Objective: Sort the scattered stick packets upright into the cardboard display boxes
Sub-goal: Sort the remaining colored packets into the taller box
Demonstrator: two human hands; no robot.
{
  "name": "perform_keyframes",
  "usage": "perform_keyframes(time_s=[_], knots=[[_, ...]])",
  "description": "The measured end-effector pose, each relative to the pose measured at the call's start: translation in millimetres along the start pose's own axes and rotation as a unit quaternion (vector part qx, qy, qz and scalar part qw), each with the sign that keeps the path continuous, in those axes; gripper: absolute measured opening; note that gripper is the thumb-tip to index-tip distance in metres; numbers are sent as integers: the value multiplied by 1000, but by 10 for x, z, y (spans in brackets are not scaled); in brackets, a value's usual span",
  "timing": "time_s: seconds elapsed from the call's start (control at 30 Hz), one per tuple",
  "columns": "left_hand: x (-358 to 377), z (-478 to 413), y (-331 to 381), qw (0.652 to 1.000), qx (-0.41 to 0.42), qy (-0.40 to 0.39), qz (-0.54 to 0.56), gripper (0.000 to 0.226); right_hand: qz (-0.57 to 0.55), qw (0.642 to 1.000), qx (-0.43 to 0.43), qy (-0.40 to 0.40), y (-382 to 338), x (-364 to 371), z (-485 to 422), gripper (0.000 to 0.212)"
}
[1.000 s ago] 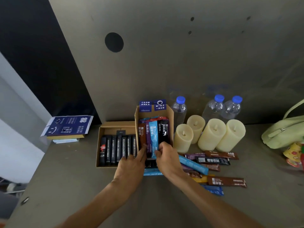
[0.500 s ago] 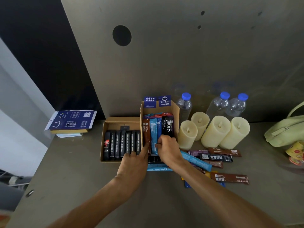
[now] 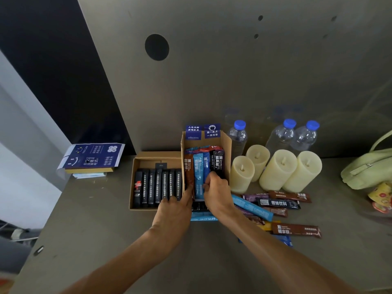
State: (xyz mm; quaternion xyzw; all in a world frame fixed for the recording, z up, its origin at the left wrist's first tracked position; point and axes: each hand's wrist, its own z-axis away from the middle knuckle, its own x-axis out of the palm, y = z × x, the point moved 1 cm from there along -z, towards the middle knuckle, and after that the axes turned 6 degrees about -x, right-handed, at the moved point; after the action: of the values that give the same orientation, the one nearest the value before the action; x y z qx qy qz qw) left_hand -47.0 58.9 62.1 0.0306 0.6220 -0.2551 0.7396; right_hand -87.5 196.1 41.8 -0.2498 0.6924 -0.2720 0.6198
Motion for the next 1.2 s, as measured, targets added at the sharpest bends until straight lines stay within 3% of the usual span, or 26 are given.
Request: perform_keyframes(time_s=[0.23, 0.37, 0.5, 0.57, 0.77, 0.97, 1.2], knots=[[-11, -10, 6, 1000, 9, 8, 11, 68, -14, 1000, -12, 3, 35, 14, 27, 7], [70, 59, -14, 997, -2, 54, 56, 73, -21, 998, -50, 6, 137, -72, 181, 16], [162, 156, 21, 989, 1, 72, 130, 81, -21, 998, -58, -11, 412, -273, 519, 11], [176, 164, 115, 984, 13, 47, 170, 80, -2, 999, -47, -2, 638, -407, 652, 11], [-2, 23, 543, 979, 58, 72, 184, 65, 116, 993, -19, 15, 1274, -810, 697, 10], [-156, -100, 975, 973, 85, 80, 200, 56, 219, 971, 11, -99, 1500, -946, 642, 30], [-137, -200, 1144, 974, 75, 47, 207, 57, 186, 977, 33, -98, 1637, -994, 655, 25]])
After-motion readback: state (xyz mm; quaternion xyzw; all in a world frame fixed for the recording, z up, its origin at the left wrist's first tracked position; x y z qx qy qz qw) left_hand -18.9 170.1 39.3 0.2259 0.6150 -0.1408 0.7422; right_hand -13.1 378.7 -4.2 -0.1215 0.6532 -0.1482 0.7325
